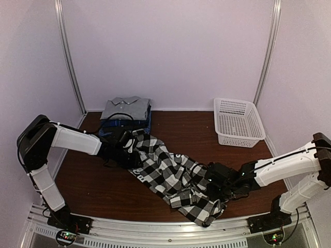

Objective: Fold and stack the long sleeve shirts

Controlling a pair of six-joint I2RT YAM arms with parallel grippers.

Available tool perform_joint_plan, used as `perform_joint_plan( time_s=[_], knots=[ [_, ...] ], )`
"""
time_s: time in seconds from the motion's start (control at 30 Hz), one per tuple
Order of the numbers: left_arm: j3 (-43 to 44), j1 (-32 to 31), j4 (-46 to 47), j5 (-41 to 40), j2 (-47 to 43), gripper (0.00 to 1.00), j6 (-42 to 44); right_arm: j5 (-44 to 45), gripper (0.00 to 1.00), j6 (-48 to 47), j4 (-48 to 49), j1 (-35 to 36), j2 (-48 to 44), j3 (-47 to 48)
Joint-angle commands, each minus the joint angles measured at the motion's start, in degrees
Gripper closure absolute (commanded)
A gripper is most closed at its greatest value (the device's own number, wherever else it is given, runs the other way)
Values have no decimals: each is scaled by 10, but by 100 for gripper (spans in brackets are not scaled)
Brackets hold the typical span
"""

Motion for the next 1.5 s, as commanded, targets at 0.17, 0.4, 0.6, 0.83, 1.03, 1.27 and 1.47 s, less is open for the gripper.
perform_joint_plan(
  time_s=[0.17,0.4,0.6,0.83,1.03,1.27,1.47],
  knots=[
    [-12,10,-50,-29,-7,68,14,-31,66,112,-3,141,24,-14],
    [-12,14,-56,-34,-21,68,19,-4,60,124,-64,185,20,52],
    [-2,14,-62,-28,-24,68,25,67,45,69,-88,173,-8,143],
    [10,14,-71,-27,-28,68,27,66,28,7,-60,174,47,215],
    [14,14,-75,-25,-36,68,28,63,30,-6,-26,159,90,226],
    [21,14,-80,-20,-38,68,32,57,69,-34,14,108,101,233],
    [28,14,-86,-19,-43,68,35,52,100,-86,4,30,87,269]
  ],
)
